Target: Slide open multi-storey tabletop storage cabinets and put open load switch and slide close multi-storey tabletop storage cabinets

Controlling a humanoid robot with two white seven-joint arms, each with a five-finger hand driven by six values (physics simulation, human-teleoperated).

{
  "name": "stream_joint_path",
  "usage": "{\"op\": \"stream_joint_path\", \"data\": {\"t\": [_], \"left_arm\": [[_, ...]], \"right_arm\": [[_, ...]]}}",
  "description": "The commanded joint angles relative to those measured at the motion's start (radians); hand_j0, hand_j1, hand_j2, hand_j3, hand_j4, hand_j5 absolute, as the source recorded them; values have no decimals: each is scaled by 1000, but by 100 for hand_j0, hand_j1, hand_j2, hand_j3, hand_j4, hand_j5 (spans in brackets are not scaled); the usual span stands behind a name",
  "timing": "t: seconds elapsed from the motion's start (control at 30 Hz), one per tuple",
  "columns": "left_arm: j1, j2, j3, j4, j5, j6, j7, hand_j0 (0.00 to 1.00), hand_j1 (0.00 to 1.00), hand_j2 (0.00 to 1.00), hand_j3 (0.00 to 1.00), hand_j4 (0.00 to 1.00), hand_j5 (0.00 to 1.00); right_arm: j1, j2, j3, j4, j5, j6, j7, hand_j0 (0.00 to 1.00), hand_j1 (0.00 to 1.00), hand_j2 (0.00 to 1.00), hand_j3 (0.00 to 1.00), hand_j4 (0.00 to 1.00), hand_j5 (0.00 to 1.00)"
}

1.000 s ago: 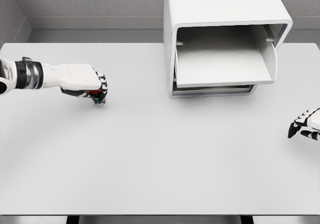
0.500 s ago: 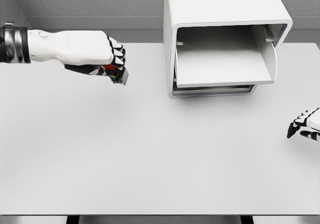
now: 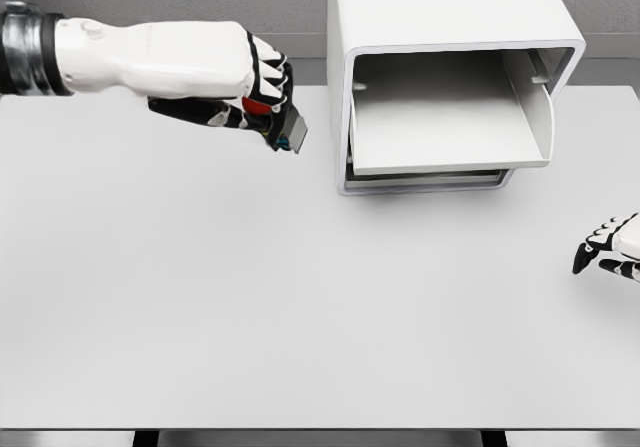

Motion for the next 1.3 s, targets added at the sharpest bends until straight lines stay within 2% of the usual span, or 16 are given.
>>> {"op": "stream_joint_path", "data": {"t": [0.0,0.1,0.17,0.27,0.43,0.47,0.53,0.7,0.9,0.97,1.1,1.2,1.27], "left_arm": [[0,-45,0,-8,11,4,1,35,35,35,35,35,35],[-38,-88,-4,-7,12,4,1,35,35,35,35,35,35],[-41,-119,-5,-4,6,4,1,35,35,35,35,35,35],[-83,-169,-56,1,0,4,1,35,35,35,35,35,35],[-98,-252,-66,36,-17,4,1,35,35,35,35,35,35],[-115,-269,-82,58,-17,4,1,35,35,35,35,35,35],[-129,-333,-102,157,-40,4,1,36,36,36,36,36,36],[-158,-441,-105,343,-86,4,1,36,36,36,36,36,36],[-178,-508,-105,458,-92,4,1,36,36,36,36,36,36],[-178,-530,-105,484,-129,4,1,36,36,36,36,36,36],[-178,-539,-105,497,-133,4,1,38,38,38,38,38,38],[-178,-537,-105,498,-132,4,1,47,47,47,47,47,47],[-178,-536,-103,501,-129,4,1,73,73,73,73,73,73]], "right_arm": [[0,-1,1,-1,-6,3,0,49,49,49,49,49,49],[2,-1,1,-1,-6,3,0,49,49,49,49,49,49],[2,-1,1,-1,-6,3,0,49,49,49,49,49,49],[3,-1,1,-1,-6,3,0,49,49,49,49,49,49],[2,-1,1,-1,-6,3,0,49,49,49,49,49,49],[2,-1,1,-1,-6,3,0,49,49,49,49,49,49],[2,-1,1,-1,-6,3,0,49,49,49,49,49,49],[2,-1,5,1,-6,3,0,49,49,49,49,49,49],[2,-1,7,1,-6,3,0,49,49,49,49,49,49],[0,-1,7,1,-6,3,0,49,49,49,49,49,49],[0,-1,7,1,-5,3,0,49,49,49,49,49,49],[2,-1,7,1,-5,3,0,49,49,49,49,49,49],[0,-1,7,1,-5,3,0,49,49,49,49,49,49]]}}
